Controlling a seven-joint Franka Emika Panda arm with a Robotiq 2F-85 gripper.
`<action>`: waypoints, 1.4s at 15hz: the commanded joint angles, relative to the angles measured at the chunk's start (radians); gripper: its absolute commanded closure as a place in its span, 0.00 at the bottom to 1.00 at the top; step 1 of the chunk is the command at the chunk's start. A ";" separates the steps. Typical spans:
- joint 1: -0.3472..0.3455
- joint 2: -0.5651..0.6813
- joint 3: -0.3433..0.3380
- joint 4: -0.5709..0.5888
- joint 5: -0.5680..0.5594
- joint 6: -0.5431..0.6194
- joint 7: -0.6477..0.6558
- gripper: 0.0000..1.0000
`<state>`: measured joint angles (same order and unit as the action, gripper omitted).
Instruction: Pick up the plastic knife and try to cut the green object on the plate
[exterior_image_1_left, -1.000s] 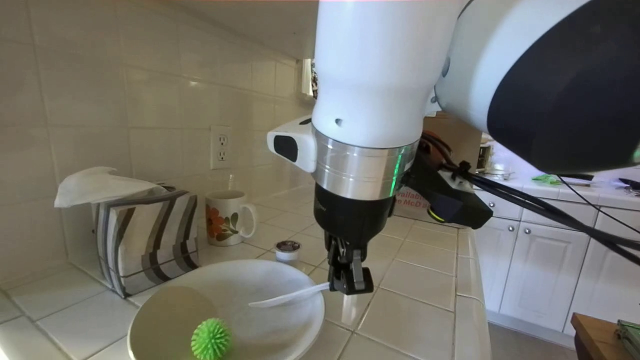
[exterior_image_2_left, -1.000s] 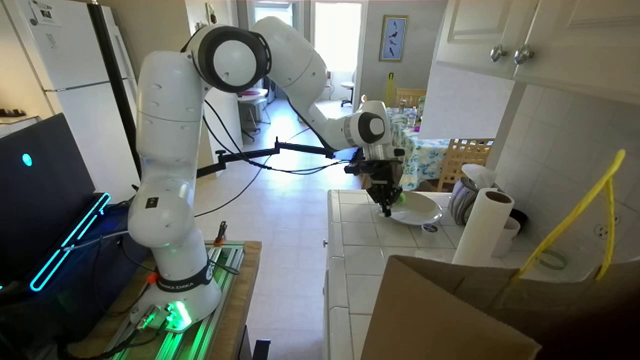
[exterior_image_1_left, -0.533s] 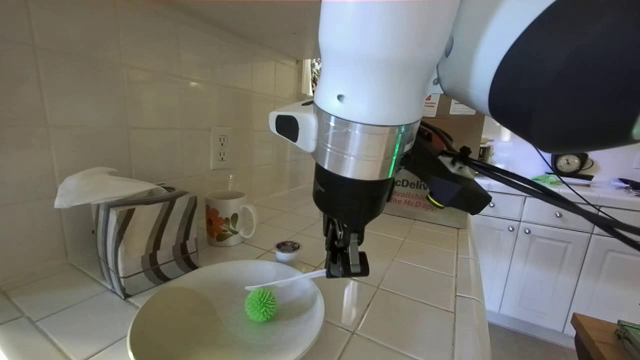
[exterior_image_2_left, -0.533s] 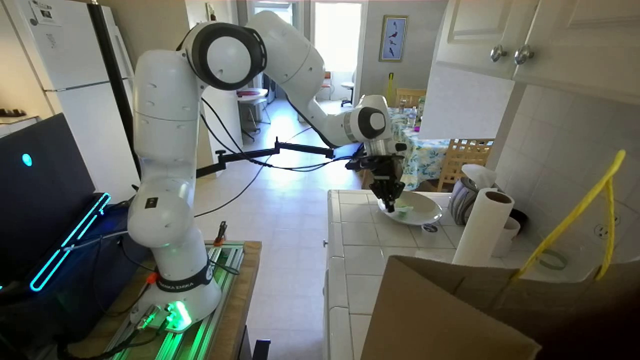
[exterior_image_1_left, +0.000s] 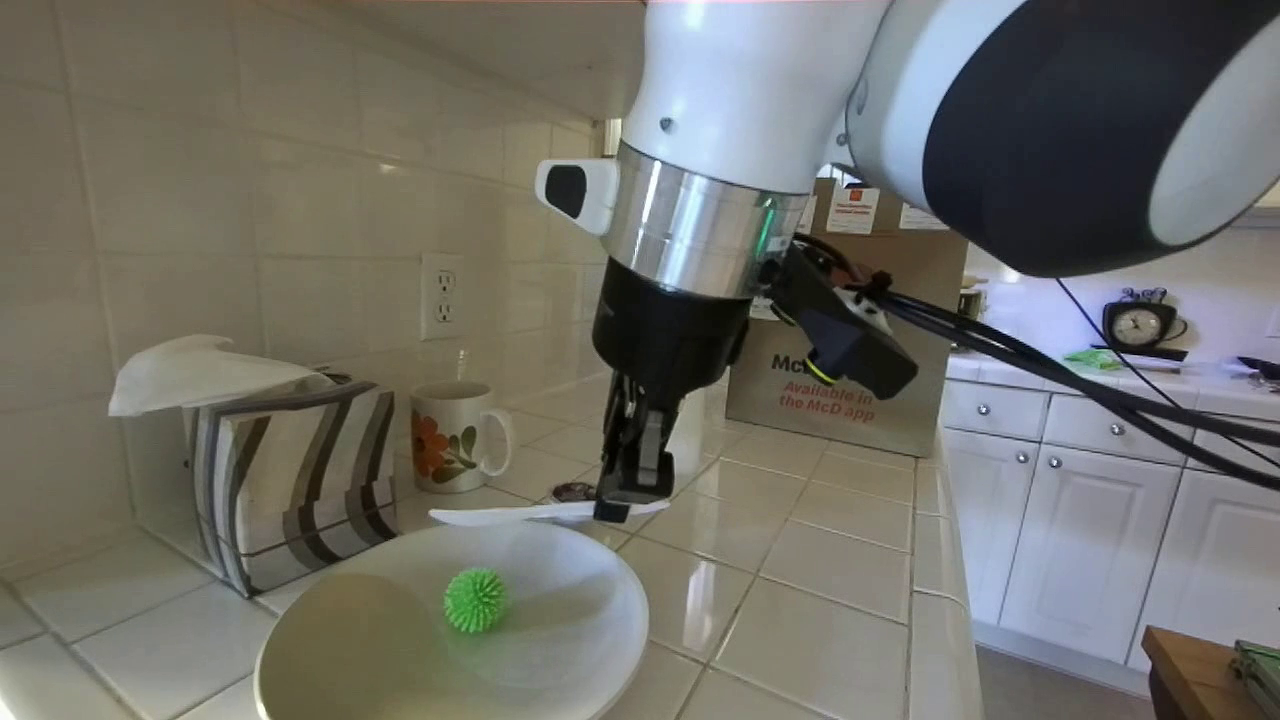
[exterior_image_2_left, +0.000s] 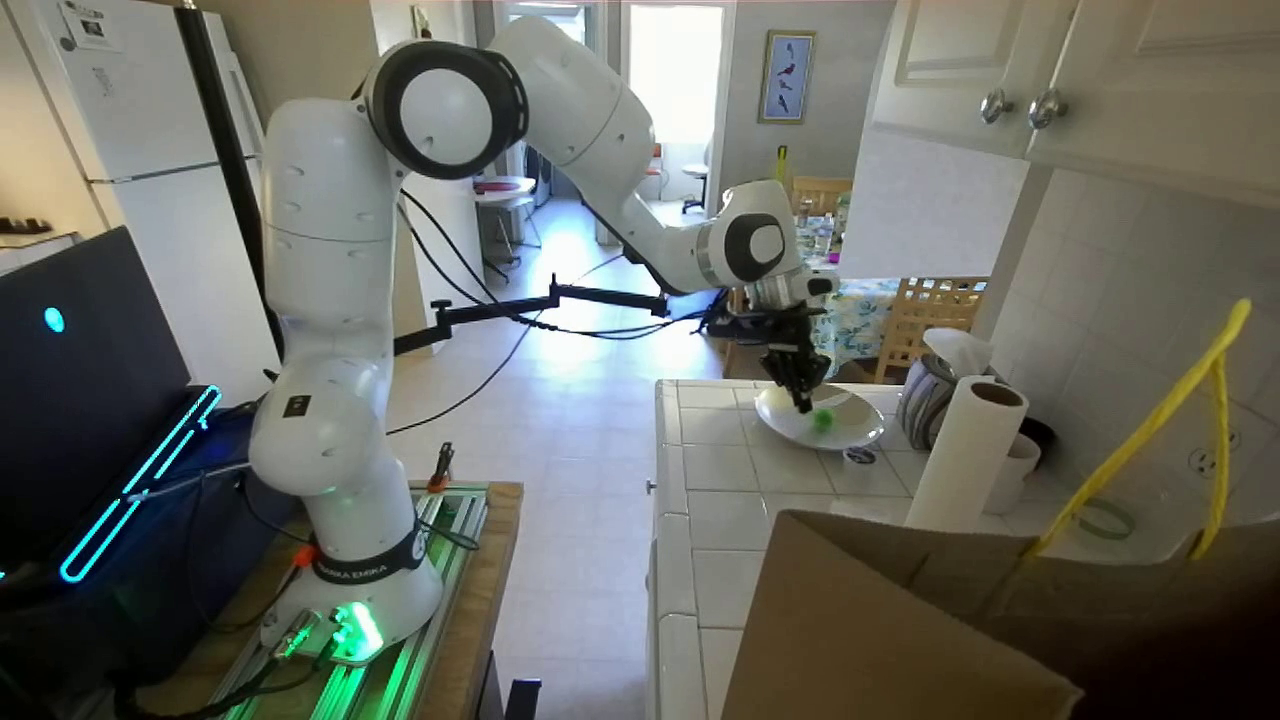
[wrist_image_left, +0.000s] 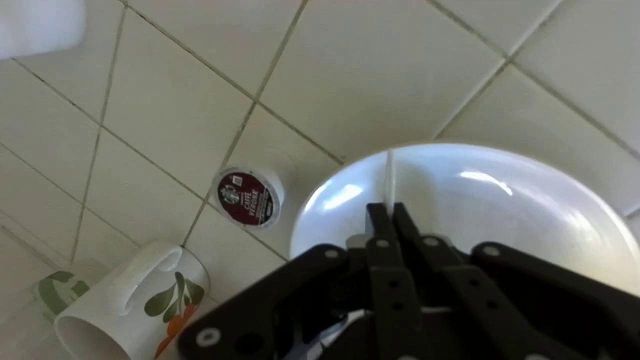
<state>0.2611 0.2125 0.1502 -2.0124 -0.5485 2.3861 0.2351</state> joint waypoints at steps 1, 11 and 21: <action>-0.011 0.024 0.000 -0.006 0.077 0.115 -0.009 0.99; -0.090 0.018 -0.014 -0.123 0.350 0.283 -0.075 0.99; -0.181 0.003 0.108 -0.147 0.780 0.327 -0.391 0.99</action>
<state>0.1198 0.2455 0.2171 -2.1336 0.1283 2.7302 -0.0606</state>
